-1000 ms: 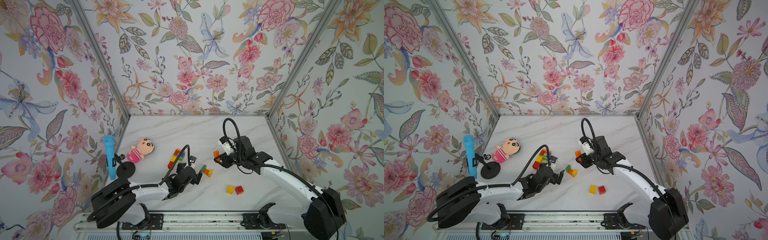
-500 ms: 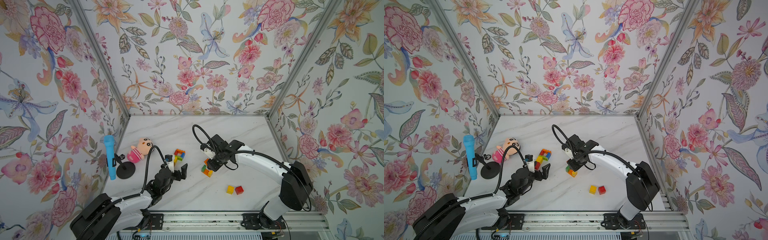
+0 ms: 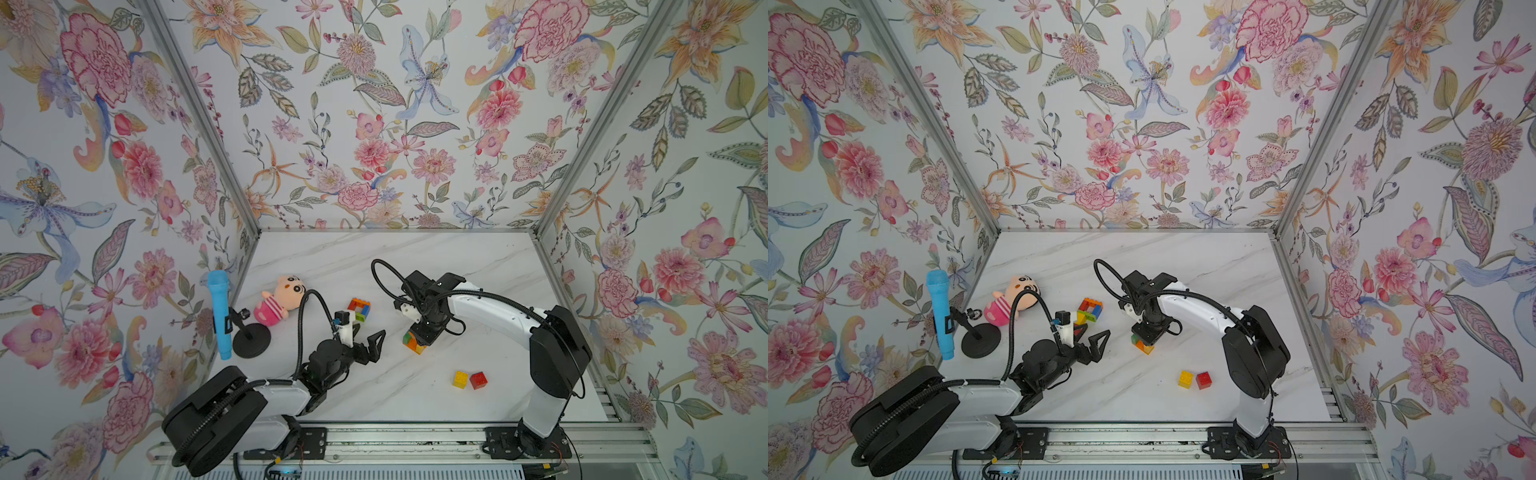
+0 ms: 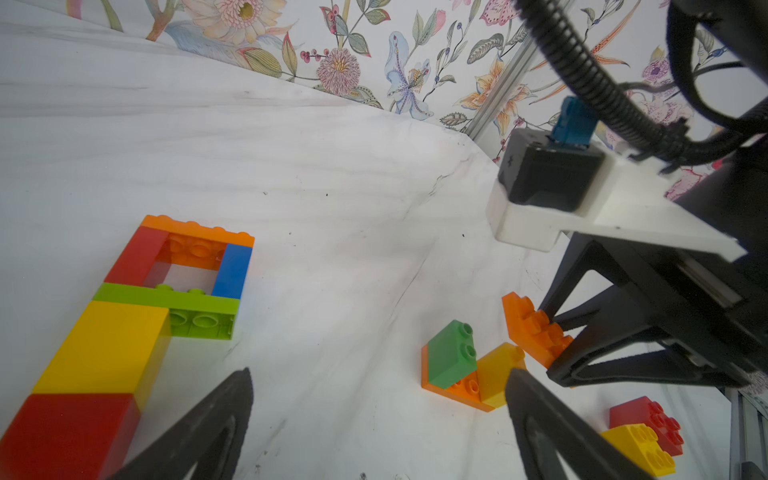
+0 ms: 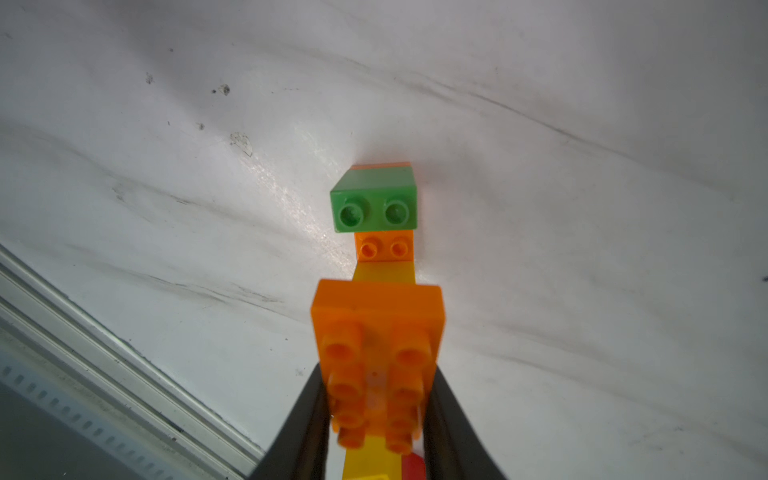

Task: Assemble the letter p with lego
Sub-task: Assemble the lego brick with the lego brick.

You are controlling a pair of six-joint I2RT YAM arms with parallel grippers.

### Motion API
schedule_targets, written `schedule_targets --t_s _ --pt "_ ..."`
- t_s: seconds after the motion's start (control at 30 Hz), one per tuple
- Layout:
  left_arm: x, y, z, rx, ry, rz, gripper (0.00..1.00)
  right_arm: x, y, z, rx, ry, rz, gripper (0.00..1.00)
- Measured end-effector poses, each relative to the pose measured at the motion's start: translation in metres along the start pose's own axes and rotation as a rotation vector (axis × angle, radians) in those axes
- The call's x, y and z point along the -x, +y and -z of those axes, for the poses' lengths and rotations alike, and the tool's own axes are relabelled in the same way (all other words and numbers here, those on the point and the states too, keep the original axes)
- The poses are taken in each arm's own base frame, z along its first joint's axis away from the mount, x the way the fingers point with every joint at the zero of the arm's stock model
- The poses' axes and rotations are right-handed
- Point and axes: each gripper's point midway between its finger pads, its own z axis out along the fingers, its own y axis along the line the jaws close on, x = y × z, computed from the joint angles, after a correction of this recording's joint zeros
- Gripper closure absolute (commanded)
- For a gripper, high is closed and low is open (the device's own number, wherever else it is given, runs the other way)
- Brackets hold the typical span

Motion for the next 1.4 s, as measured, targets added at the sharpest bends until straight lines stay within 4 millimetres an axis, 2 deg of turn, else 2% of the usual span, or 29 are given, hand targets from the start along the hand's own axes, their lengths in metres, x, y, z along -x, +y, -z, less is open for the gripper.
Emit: schedule_targets --t_s 0.37,0.53,0.67,0.77,0.93,1.4 --pt "-0.013 -0.014 -0.01 -0.069 0.0 0.078 0.13 0.007 -0.003 -0.004 -0.013 0.042 0.031 0.98" --pt "-0.018 -0.024 -0.013 -0.098 0.008 0.1 0.12 0.007 -0.004 -0.008 -0.014 0.066 0.043 0.98" --pt "-0.014 -0.034 -0.016 -0.125 -0.002 0.104 0.12 0.01 -0.004 -0.009 -0.012 0.07 0.051 0.98" --pt "-0.013 -0.034 -0.017 -0.125 -0.007 0.11 0.13 0.012 -0.004 -0.009 -0.011 0.072 0.055 0.98" --pt "-0.026 -0.027 -0.021 -0.102 0.028 0.125 0.16 0.016 -0.005 -0.009 -0.011 0.075 0.06 0.98" --pt "-0.021 -0.026 -0.022 -0.098 -0.003 0.154 0.17 0.015 -0.001 -0.015 -0.008 0.097 0.072 0.97"
